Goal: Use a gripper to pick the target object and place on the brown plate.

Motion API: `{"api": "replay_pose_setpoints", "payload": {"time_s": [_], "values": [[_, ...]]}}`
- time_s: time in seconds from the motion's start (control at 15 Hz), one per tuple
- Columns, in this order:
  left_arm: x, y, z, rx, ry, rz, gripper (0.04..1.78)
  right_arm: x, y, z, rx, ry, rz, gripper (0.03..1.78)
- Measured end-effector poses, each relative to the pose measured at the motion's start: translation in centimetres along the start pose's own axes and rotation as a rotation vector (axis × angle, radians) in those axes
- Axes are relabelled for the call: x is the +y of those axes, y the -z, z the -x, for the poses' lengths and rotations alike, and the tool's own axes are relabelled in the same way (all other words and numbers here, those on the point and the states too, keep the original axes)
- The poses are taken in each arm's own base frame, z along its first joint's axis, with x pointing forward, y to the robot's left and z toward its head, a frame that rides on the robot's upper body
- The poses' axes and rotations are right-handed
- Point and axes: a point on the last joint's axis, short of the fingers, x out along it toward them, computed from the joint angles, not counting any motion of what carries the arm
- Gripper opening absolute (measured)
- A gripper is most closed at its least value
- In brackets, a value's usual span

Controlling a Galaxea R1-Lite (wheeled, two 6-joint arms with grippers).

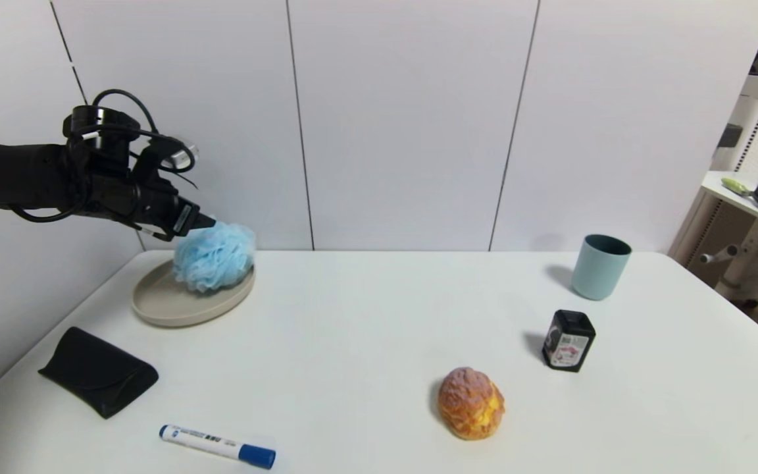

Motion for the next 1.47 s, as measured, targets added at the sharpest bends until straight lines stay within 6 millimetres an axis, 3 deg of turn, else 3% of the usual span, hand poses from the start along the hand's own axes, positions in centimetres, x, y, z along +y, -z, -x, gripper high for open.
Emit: {"api": "replay_pose_setpoints", "payload": {"time_s": [0.2,0.4,0.53,0.73,1.13,1.27,1.47], "values": [[0.2,0.6,0.5,0.018,-0.004,0.011,1.34,0.0,0.0,0.0,0.001,0.000,0.000,1.69],[-0.3,0.9,2.6,0.034,0.000,0.018,1.45,0.0,0.0,0.0,0.000,0.001,0.000,1.69],[-1.2,1.1,5.5,0.042,0.004,0.020,1.51,0.0,0.0,0.0,0.000,0.001,0.000,1.69],[-3.7,3.1,11.0,0.053,0.009,0.025,1.57,0.0,0.0,0.0,0.000,0.001,0.000,1.69],[-11.2,10.6,21.7,-0.065,-0.010,0.101,1.64,0.0,0.0,0.0,0.000,0.001,0.000,1.69],[-13.8,14.6,23.9,-0.123,-0.021,0.128,1.66,0.0,0.0,0.0,0.001,0.001,0.000,1.69],[-17.1,20.4,25.5,-0.252,-0.066,0.178,1.67,0.0,0.0,0.0,0.001,0.000,0.000,1.69]]}}
